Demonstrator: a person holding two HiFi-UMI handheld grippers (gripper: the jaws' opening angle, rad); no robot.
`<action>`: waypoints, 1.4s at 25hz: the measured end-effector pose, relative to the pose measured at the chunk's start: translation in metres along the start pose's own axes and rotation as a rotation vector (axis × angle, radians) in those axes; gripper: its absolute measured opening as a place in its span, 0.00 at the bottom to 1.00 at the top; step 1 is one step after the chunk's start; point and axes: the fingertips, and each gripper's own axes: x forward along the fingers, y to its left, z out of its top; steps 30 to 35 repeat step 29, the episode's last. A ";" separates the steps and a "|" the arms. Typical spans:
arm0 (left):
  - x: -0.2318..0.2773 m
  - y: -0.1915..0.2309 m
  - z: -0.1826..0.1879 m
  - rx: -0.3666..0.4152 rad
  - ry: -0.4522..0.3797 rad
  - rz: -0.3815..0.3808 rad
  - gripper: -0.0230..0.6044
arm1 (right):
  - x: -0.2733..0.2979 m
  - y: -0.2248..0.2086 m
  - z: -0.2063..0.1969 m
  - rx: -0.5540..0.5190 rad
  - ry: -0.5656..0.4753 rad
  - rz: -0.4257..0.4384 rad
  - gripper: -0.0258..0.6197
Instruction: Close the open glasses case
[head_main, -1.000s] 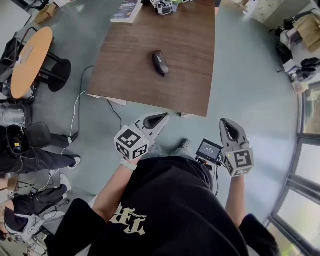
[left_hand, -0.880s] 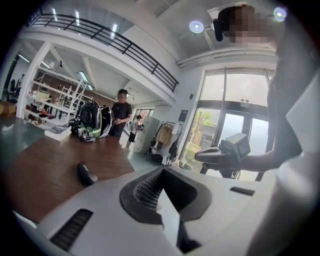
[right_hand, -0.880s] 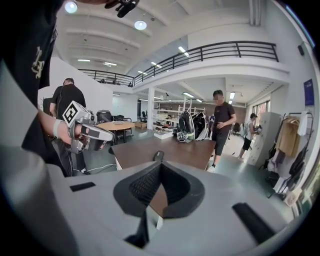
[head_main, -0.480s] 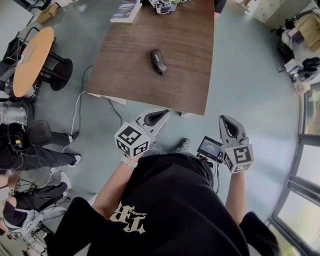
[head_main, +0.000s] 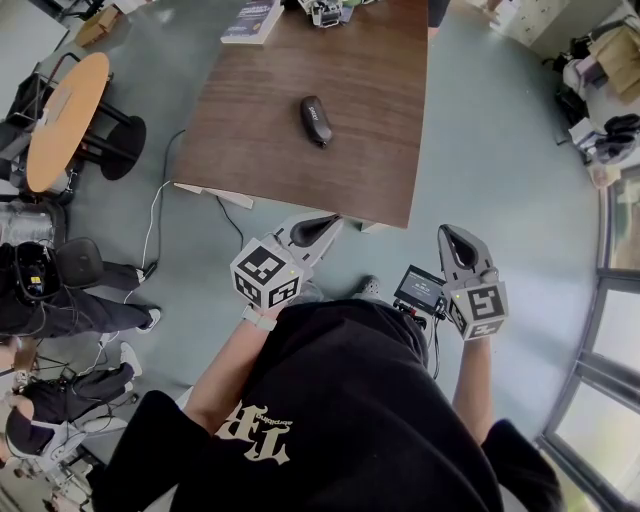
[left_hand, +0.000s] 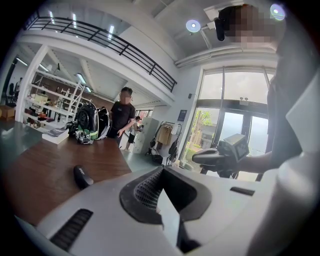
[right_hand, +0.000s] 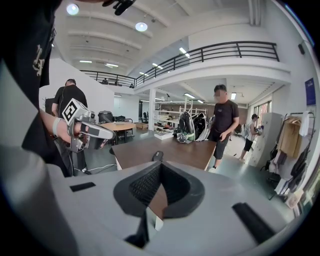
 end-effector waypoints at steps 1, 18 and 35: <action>0.000 0.000 0.000 0.000 0.000 0.000 0.04 | 0.000 0.000 0.000 -0.001 0.000 0.001 0.02; -0.001 -0.006 0.000 0.010 0.001 0.000 0.04 | -0.007 0.002 0.000 -0.003 -0.007 -0.006 0.02; -0.001 -0.009 0.005 0.014 -0.005 0.003 0.04 | -0.010 0.001 0.004 0.008 -0.017 -0.008 0.02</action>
